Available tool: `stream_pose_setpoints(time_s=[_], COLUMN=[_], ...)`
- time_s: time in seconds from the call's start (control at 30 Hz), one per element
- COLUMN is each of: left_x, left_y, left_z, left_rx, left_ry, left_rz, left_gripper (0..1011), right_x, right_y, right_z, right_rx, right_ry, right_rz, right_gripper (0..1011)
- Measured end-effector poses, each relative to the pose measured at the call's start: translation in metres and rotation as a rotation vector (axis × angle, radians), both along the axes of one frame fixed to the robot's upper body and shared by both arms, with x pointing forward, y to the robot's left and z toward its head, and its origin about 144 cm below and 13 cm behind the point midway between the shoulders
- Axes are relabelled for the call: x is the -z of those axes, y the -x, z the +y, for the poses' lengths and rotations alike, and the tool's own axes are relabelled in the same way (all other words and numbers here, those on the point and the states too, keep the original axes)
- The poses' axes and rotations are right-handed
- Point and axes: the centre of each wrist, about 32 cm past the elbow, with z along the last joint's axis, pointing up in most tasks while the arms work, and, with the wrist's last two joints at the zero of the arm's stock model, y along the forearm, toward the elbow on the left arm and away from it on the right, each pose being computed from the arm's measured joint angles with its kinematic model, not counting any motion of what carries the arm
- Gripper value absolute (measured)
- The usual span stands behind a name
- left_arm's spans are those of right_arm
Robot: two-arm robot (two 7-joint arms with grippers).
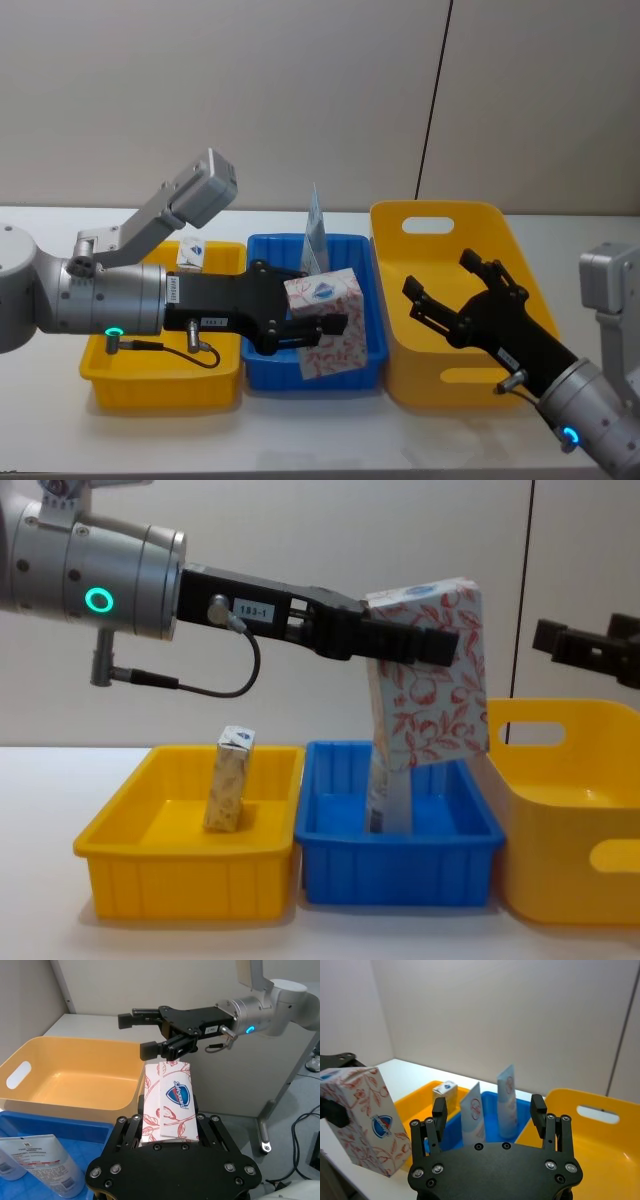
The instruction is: Bimanual collaborative sorting of washing and personal care products
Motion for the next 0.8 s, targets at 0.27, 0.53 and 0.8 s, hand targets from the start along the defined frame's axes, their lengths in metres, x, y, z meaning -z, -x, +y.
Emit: stream_pose_setpoints(time_s=[0.27, 0.53, 0.8], left_x=[0.0, 0.0, 0.0], left_y=[0.0, 0.0, 0.0], left_z=[0.0, 0.0, 0.0], left_rx=[0.0, 0.0, 0.0], left_ry=[0.0, 0.0, 0.0], left_rz=[0.001, 0.001, 0.001], left_gripper=[386, 386, 386], right_x=[-0.009, -0.015, -0.022], right_y=[-0.027, -0.062, -0.091], right_z=[-0.018, -0.039, -0.059], right_rx=[-0.126, -0.198, -0.211], right_ry=[0.003, 0.026, 0.052], right_rz=[-0.041, -0.078, -0.11], right_gripper=[1003, 1003, 1003])
